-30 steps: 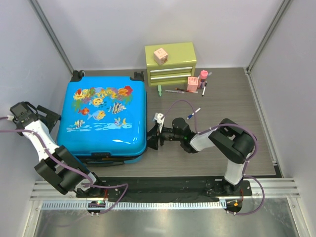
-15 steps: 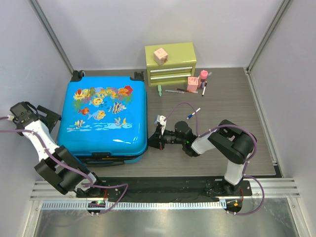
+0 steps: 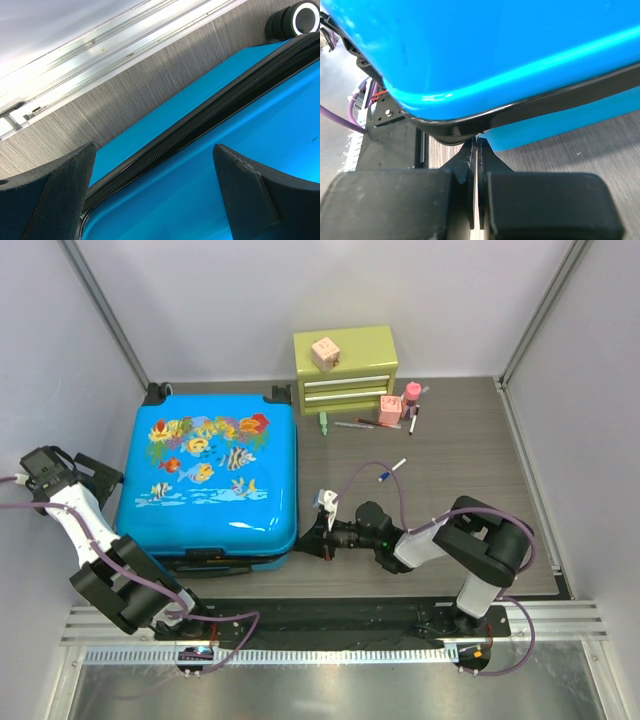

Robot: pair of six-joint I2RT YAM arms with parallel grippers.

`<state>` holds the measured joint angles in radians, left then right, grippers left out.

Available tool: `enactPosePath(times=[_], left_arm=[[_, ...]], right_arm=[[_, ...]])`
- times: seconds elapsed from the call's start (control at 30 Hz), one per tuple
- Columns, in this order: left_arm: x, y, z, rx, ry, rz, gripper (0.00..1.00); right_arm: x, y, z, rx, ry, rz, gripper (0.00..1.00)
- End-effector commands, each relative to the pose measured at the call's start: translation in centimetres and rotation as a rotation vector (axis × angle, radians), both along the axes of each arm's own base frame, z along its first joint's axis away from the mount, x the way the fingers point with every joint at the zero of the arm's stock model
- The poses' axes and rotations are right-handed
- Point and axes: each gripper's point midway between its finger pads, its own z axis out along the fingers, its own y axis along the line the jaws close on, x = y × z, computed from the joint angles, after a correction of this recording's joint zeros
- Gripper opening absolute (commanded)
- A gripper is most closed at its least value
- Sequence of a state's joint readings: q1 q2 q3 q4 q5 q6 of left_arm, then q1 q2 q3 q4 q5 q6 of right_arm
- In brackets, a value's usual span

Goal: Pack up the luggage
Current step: Zip the luggage at the center of the board.

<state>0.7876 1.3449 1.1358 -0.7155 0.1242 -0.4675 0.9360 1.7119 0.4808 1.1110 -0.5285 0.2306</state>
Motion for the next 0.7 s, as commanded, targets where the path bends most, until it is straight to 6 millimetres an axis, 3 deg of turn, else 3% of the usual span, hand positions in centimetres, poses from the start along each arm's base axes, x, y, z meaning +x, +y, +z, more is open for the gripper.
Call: enactPosePath(times=[0.0,0.27,0.43,0.67], left_arm=[[-0.2,-2.6,0.3,-0.073,-0.006,-0.065,1.0],[-0.2,-2.6,0.5,-0.074,-0.01,-0.061,1.0],[-0.1,-2.5,0.7,-0.078,-0.014,-0.05,1.0],[-0.6,-1.8,1.3,-0.037,0.0,-0.01,1.0]], right_arm=[[-2.3,0.7,4.0,0.106,-0.1,0.072,0.02],[-4.5,0.5,4.3,0.064,-0.121,0.096,0.02],[-5.8,1.4,3.8,0.022,-0.131,0.122,0.02],[-6.2,2.2,2.6,-0.089,-0.128,0.103,0.02]])
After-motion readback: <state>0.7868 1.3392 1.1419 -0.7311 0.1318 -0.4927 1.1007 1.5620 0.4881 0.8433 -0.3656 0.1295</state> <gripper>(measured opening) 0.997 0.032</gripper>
